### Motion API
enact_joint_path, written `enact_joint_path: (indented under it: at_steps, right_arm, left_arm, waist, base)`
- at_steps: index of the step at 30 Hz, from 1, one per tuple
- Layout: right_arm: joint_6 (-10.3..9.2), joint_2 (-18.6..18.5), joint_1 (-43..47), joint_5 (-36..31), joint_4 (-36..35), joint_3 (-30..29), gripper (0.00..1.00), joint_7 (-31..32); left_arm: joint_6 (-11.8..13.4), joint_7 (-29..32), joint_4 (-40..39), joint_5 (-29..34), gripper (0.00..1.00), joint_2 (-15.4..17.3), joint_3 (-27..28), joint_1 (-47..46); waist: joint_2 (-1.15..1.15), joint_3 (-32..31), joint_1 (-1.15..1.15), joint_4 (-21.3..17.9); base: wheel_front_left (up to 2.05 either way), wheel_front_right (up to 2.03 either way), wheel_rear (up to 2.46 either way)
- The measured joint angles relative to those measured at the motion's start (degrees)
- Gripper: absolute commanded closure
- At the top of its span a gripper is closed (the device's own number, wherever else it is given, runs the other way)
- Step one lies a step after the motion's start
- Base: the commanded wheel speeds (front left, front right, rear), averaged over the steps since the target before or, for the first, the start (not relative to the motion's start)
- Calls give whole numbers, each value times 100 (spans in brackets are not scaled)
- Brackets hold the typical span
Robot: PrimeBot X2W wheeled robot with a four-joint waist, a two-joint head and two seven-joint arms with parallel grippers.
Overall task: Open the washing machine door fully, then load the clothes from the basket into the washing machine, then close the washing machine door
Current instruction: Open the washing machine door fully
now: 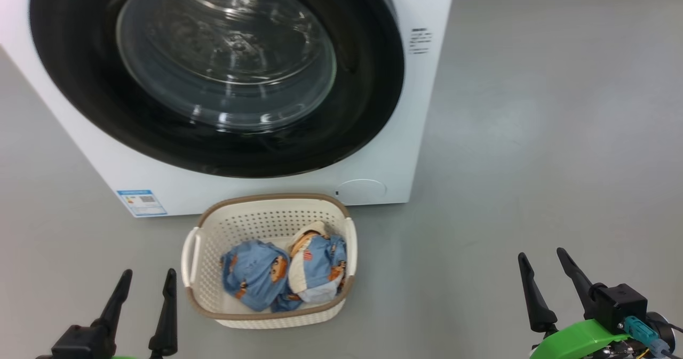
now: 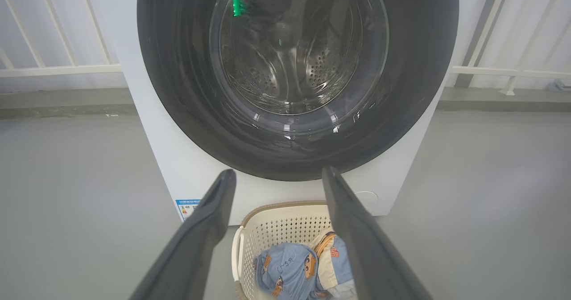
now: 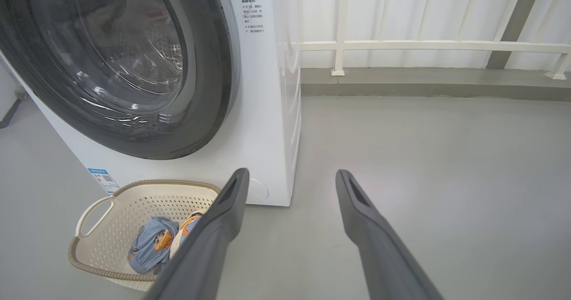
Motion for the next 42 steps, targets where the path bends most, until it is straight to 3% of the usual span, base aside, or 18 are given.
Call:
enact_joint_path:
  at_steps: [11, 28, 29, 31, 37, 42]
  right_arm:
    - [0, 0, -5, -24, -10, -25, 0, 0]
    - [0, 32, -84, -23, 9, -36, 0, 0]
    - [0, 35, -110, 4, -5, -33, 58, 0]
    - [0, 52, -155, 136, -9, -8, 100, 0]
    - [0, 89, -563, 1043, -24, 180, 100, 0]
    - [0, 87, -1261, 2396, -138, 293, 100, -1]
  left_arm:
    - [0, -1, -141, -180, 0, -47, 12, -25]
    - [0, -1, -140, -240, 0, -35, -48, -25]
    - [0, -1, -140, -240, 0, -36, -56, -25]
    - [0, -1, -140, -240, 0, -37, -64, -24]
    - [0, -1, -138, -241, 0, -52, -112, -24]
    - [0, -1, -137, -290, 0, -53, -196, -55]
  waist:
    - [0, 76, 0, 10]
    - [0, 65, 0, 23]
    - [0, 61, 0, 26]
    - [0, 58, 0, 28]
    - [0, 64, 0, 1]
    - [0, 132, 0, 2]
  base:
    - [82, 65, -147]
    - [3, 3, -7]
    - [0, 0, 0]
    - [0, 0, 0]
    - [0, 0, 0]
    - [0, 0, 0]
